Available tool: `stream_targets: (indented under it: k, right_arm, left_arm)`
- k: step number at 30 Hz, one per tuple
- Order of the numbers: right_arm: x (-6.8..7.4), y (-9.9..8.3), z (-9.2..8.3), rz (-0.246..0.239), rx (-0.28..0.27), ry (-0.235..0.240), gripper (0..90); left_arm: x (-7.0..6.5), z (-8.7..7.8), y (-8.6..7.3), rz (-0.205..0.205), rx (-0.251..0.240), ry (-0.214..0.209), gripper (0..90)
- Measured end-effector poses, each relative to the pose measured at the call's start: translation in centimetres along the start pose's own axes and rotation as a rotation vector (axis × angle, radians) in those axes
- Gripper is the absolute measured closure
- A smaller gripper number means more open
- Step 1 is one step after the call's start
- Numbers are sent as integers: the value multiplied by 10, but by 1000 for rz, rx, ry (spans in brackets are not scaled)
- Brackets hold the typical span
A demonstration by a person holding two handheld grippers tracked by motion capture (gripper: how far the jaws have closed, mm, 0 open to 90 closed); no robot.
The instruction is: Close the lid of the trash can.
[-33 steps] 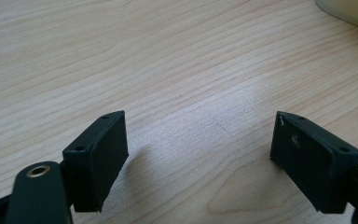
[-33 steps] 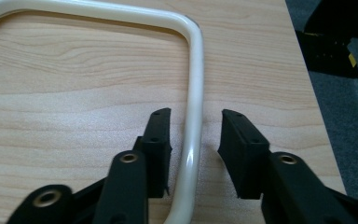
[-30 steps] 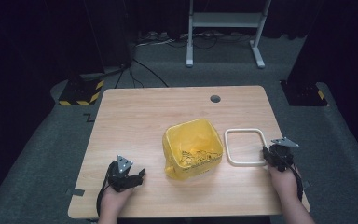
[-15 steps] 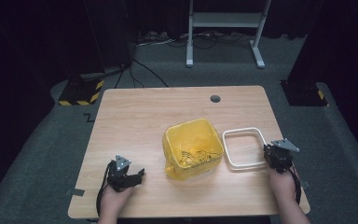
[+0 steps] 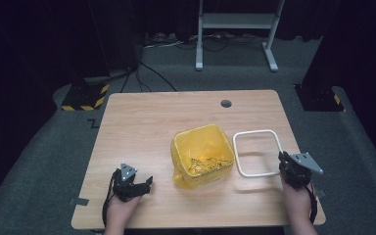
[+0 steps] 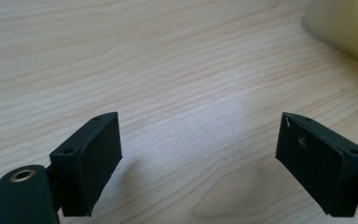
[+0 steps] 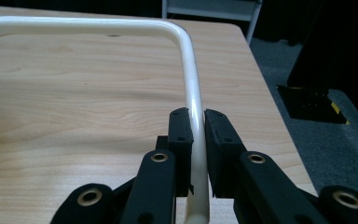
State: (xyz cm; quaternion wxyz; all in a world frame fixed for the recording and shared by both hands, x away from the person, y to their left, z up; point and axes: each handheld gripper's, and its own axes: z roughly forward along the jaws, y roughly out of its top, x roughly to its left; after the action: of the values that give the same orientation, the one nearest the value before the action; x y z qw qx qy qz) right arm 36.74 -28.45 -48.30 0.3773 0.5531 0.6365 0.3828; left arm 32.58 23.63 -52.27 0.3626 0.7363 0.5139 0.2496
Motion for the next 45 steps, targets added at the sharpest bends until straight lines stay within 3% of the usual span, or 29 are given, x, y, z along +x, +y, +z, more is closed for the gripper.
stream_targets:
  k: [2, 4, 5, 8, 10, 12, 16, 22, 27, 30, 35, 38, 45]
  right_arm:
    - [-1, 0, -4, 10, -13, 6, 815]
    - [-2, 2, -9, 14, -35, 13, 816]
    - [-2, 2, -9, 14, -35, 13, 816]
    - [-2, 7, -18, 24, -70, 24, 815]
    - [-3, 8, -20, 25, -80, 29, 815]
    - [-1, 14, -28, 26, -109, 34, 815]
    - [1, 18, -34, 25, -134, 40, 815]
    - [3, 30, -45, 44, -179, 61, 816]
    - [7, 36, -51, 51, -203, 72, 815]
    - [15, 43, -54, 52, -220, 91, 815]
    - [26, 50, -57, 42, -233, 114, 815]
    - [40, 56, -57, 27, -242, 137, 816]
    - [62, 62, -54, 0, -244, 174, 816]
  left_arm:
    - [-2, -1, 1, 1, -16, -10, 138]
    - [-8, -8, 7, -3, -88, -35, 138]
    - [-8, -8, 7, -3, -88, -35, 138]
    - [-16, -18, 13, 15, -177, -41, 138]
    - [-18, -21, 14, 15, -198, -45, 138]
    - [-25, -30, 19, 39, -274, -25, 138]
    - [-31, -38, 25, 47, -328, -20, 139]
    - [-40, -56, 44, 40, -460, -22, 108]
    - [-48, -61, 50, 51, -489, -17, 94]
    - [-54, -64, 53, 64, -525, -12, 78]
    - [-59, -67, 55, 82, -545, -12, 75]
    - [-67, -69, 58, 90, -574, -23, 74]
    - [-76, -68, 63, 118, -576, -35, 74]
